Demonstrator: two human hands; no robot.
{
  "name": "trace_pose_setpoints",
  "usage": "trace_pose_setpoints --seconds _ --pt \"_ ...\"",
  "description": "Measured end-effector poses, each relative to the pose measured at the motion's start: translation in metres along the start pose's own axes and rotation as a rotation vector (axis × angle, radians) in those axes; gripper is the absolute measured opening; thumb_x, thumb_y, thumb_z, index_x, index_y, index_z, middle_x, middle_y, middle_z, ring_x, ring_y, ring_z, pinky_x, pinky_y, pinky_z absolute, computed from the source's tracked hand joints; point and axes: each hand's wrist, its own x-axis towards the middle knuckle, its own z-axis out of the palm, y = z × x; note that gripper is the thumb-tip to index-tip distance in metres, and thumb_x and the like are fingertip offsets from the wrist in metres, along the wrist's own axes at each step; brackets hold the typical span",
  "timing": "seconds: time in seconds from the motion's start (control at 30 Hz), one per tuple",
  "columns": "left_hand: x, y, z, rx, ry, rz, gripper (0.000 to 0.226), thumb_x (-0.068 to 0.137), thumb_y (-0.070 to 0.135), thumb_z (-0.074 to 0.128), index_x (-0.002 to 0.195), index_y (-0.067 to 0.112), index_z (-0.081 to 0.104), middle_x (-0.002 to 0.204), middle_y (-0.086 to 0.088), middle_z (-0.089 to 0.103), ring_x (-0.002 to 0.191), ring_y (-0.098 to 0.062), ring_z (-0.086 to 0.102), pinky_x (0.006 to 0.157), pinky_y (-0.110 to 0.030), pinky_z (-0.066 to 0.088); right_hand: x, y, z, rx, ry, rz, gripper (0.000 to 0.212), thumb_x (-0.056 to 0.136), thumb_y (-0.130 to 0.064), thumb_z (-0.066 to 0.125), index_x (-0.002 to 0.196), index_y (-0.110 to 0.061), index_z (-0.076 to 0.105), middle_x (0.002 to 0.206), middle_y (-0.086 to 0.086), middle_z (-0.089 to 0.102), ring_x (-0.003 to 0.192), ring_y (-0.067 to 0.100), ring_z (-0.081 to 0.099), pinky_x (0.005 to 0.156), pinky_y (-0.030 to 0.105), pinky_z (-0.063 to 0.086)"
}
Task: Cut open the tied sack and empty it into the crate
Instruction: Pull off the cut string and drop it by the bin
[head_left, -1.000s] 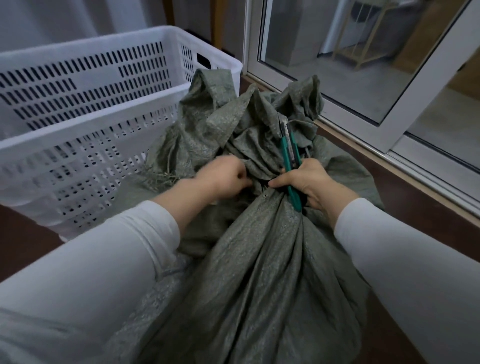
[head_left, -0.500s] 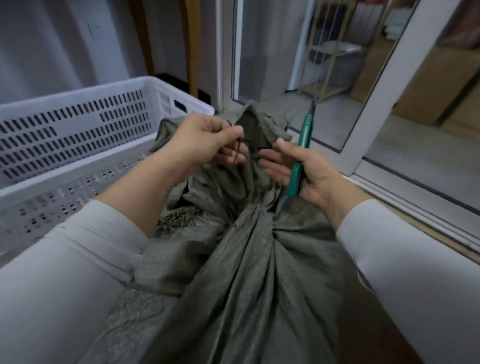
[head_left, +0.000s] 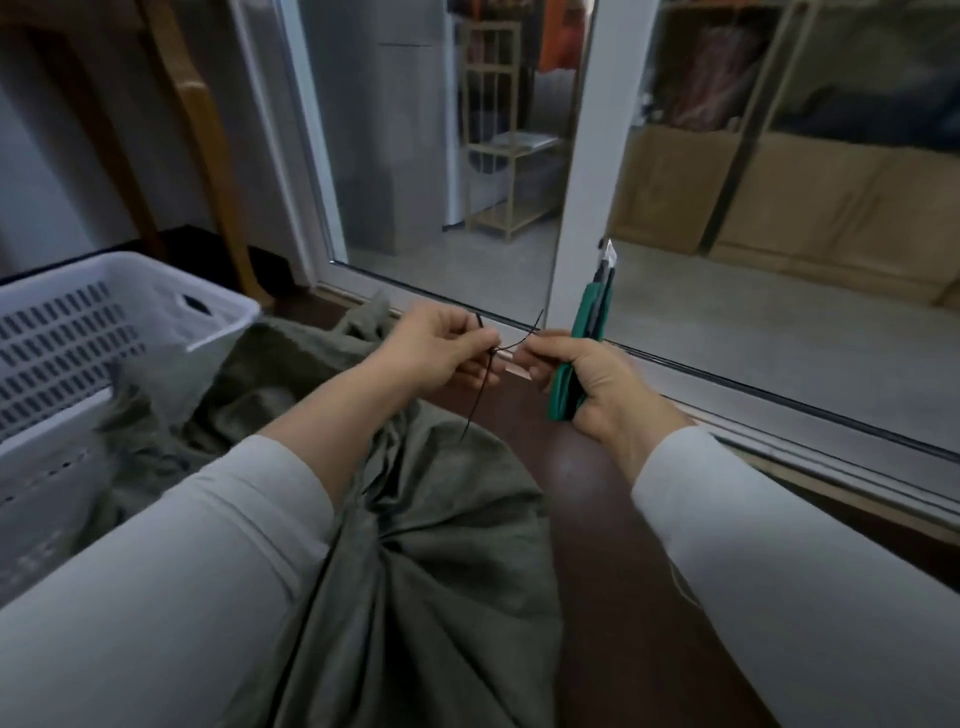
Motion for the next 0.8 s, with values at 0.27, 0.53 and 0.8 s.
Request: trace_pose_setpoints --seconds 0.27,0.53,0.8 --pt "0.058 -0.002 0.106 0.082 -0.183 -0.089 0.029 0.097 0.005 0.048 0.068 0.005 0.051 0.04 0.002 0.062 0.034 -0.005 0.059 0.042 -0.015 0.05 0.002 -0.043 -0.1 -0.009 0.255 -0.09 0.018 0.075 0.009 0.068 0.076 -0.007 0.06 0.05 0.002 0.068 0.045 0.012 0.067 0.04 0.016 0.047" --pt "0.088 0.013 0.24 0.527 -0.253 0.009 0.025 0.093 0.025 0.053 0.075 0.01 0.059 0.073 -0.015 0.055 0.073 -0.035 0.062 0.077 -0.035 0.055 -0.024 -0.094 -0.217 -0.011 0.74 -0.177 0.008 0.076 0.005 0.062 0.074 0.003 0.054 0.053 0.013 0.064 0.035 0.013 0.062 0.039 0.019 0.051" --pt "0.072 0.044 0.389 0.535 -0.592 0.131 0.016 0.09 0.019 0.052 0.078 0.013 0.061 0.077 -0.012 0.057 0.072 -0.021 0.049 0.069 -0.028 0.043 -0.093 -0.141 -0.353 0.096 1.146 -0.314 0.008 0.08 0.004 0.061 0.087 0.007 0.057 0.084 0.022 0.065 0.057 0.024 0.067 0.055 0.032 0.06"
